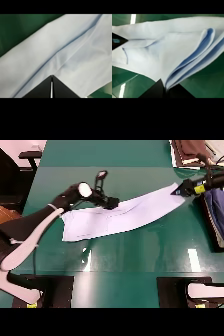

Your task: Fold the shirts.

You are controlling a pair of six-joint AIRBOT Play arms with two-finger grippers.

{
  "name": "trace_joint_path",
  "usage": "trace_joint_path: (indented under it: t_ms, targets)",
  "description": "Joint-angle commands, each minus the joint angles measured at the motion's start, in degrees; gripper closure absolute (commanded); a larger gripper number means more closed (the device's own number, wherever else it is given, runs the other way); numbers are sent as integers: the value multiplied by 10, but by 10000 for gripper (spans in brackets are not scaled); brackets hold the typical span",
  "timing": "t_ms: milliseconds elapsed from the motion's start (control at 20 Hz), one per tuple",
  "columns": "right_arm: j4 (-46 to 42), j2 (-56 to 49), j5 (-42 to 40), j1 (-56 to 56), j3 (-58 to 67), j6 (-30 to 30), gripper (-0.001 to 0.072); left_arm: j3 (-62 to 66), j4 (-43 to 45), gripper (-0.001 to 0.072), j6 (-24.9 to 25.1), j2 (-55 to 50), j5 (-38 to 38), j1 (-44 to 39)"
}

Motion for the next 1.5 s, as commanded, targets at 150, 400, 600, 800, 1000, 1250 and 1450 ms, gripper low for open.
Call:
trace_joint_path:
  t_ms: [150, 400, 600, 800, 1000, 1250, 1450]
  targets:
    - [17, 47, 7, 106, 96, 48, 695, 63, -6, 684, -1, -90, -32, -45]
    - [61, 47, -1, 169, 119, 48, 695, 74, 2, 683, 0, -90, -55, -40]
    - [61, 46, -26, 221, 130, 47, 695, 105, 31, 684, 11, -22, -107, 23]
    - [62, 7, -73, 325, 130, 34, 695, 106, 97, 683, 25, 117, -153, 144]
    - [103, -86, -197, 464, 130, -9, 689, 106, 137, 683, 30, 241, -168, 256]
    - [94, -154, -234, 520, 130, -24, 203, 106, 140, 683, 30, 305, -183, 331]
    - [4, -107, -172, 442, 61, -9, 204, 105, 138, 684, 30, 305, -216, 334]
